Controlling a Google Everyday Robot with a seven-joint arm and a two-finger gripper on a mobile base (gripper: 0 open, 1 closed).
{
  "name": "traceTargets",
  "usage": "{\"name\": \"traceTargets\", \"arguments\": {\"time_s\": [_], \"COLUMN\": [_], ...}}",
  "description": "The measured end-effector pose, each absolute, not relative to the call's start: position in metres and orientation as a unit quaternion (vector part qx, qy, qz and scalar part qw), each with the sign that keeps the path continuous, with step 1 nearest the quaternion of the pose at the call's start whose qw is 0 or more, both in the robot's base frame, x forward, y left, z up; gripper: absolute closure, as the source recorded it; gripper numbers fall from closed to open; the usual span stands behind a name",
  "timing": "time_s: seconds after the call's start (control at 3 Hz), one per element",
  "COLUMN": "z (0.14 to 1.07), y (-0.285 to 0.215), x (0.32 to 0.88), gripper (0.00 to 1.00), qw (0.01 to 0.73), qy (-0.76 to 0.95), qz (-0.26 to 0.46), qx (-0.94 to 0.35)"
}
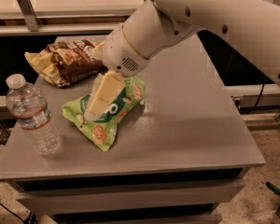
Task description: Pick water bottle
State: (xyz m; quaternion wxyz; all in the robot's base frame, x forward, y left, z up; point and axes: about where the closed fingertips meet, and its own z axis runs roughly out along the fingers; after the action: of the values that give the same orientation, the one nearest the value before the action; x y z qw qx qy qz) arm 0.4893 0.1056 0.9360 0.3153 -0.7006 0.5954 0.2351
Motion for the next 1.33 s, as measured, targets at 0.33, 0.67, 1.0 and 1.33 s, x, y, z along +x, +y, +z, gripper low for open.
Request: {"name": "traceTargets", "arguments": {"time_s": [0.33,0.67,1.0,1.33], "z": [0.942,0.947,0.941,0.932], "y": [0.140,0.166,0.182,0.195], "x": [0.475,0.455,0.436,0.418], "gripper": [0.00,0.00,0.00,0.17], "qw": [0.325,0.326,0.314,0.299], "qy": [0.567,0.539,0.520,0.502], "qz": [0.281,0.323,0.353,0.377], "qx": [-0.703,-0.706,-0.712,-0.718]}}
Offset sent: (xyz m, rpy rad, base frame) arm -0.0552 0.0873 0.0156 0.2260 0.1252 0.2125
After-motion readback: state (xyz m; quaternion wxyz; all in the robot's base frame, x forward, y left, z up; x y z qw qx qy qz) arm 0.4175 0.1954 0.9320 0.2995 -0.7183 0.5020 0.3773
